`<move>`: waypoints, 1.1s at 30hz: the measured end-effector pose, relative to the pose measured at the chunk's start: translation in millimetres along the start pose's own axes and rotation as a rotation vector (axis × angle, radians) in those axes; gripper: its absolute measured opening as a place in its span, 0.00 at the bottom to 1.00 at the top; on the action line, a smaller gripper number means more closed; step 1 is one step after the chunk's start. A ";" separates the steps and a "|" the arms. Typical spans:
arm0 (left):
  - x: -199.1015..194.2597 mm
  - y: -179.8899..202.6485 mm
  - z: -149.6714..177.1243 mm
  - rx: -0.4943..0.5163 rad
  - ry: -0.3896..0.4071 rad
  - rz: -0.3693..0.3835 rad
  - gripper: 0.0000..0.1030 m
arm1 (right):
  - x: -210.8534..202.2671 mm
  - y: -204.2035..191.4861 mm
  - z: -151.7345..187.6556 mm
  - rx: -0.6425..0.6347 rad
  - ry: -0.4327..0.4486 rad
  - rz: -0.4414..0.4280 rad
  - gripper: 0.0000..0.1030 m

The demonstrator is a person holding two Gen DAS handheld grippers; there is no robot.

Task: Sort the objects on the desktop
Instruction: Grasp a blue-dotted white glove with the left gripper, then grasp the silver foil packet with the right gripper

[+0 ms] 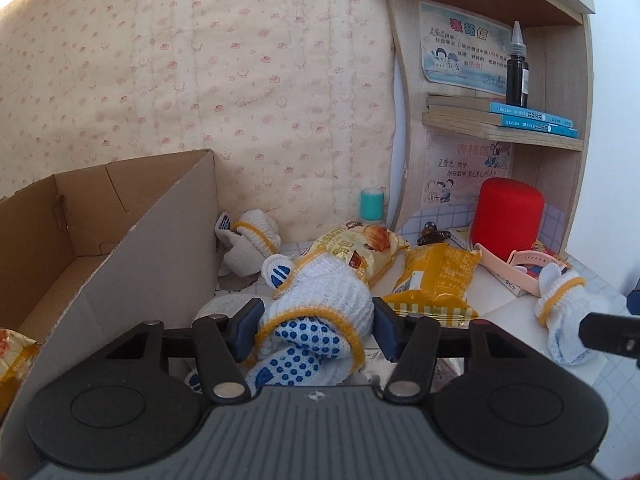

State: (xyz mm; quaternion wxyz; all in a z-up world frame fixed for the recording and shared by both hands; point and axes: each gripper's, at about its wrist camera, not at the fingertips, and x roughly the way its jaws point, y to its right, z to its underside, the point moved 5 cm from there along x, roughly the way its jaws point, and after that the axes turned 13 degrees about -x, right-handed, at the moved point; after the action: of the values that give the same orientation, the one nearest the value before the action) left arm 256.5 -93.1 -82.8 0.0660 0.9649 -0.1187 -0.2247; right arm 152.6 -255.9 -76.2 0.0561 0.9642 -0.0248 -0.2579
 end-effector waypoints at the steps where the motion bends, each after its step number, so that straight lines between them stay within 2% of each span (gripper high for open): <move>1: -4.1 0.2 -1.0 0.000 0.009 0.002 0.58 | 2.0 -6.8 -0.7 -0.014 -0.002 -0.013 0.78; 6: -35.6 -2.2 -2.6 0.032 0.083 -0.043 0.58 | 18.7 -50.6 -4.1 -0.091 -0.035 -0.077 0.78; 11: -78.9 -9.2 -0.8 0.049 0.153 -0.020 0.58 | 34.0 -76.3 -4.1 -0.191 -0.044 -0.149 0.79; 14: -96.6 -17.5 5.3 0.030 0.141 0.011 0.58 | 42.2 -89.8 -5.2 -0.305 -0.023 -0.223 0.86; 17: -111.0 -25.2 11.7 0.017 0.139 0.023 0.58 | 53.6 -97.6 -11.2 -0.403 -0.003 -0.277 0.86; 19: -116.8 -28.3 15.4 0.000 0.124 0.039 0.58 | 65.8 -100.6 -17.1 -0.426 -0.028 -0.336 0.86; 20: -119.4 -28.7 17.3 -0.003 0.120 0.042 0.58 | 71.6 -102.1 -19.7 -0.427 -0.041 -0.392 0.86; 22: -123.1 -28.9 19.8 -0.013 0.120 0.046 0.58 | 78.6 -103.2 -22.9 -0.428 -0.037 -0.451 0.85; 25: -125.9 -28.7 20.6 -0.016 0.119 0.050 0.58 | 90.3 -107.8 -20.3 -0.484 -0.071 -0.476 0.85; 28: -127.6 -30.7 18.9 -0.031 0.121 0.053 0.58 | 94.2 -110.0 -18.7 -0.478 -0.099 -0.520 0.79; 29: -128.1 -30.7 18.1 -0.032 0.123 0.051 0.58 | 93.4 -110.5 -18.5 -0.467 -0.105 -0.518 0.66; 30: -128.3 -30.3 17.8 -0.031 0.125 0.048 0.58 | 91.0 -111.6 -18.4 -0.460 -0.099 -0.524 0.62; 33: -129.3 -30.6 17.4 -0.033 0.124 0.042 0.58 | 84.6 -116.0 -15.1 -0.430 -0.111 -0.496 0.58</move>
State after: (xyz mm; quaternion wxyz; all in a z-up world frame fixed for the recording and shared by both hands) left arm 142.2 -31.4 -49.8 0.0940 0.9731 -0.1309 -0.1648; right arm 235.6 -145.9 -119.1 0.1925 0.8913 0.2628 -0.3153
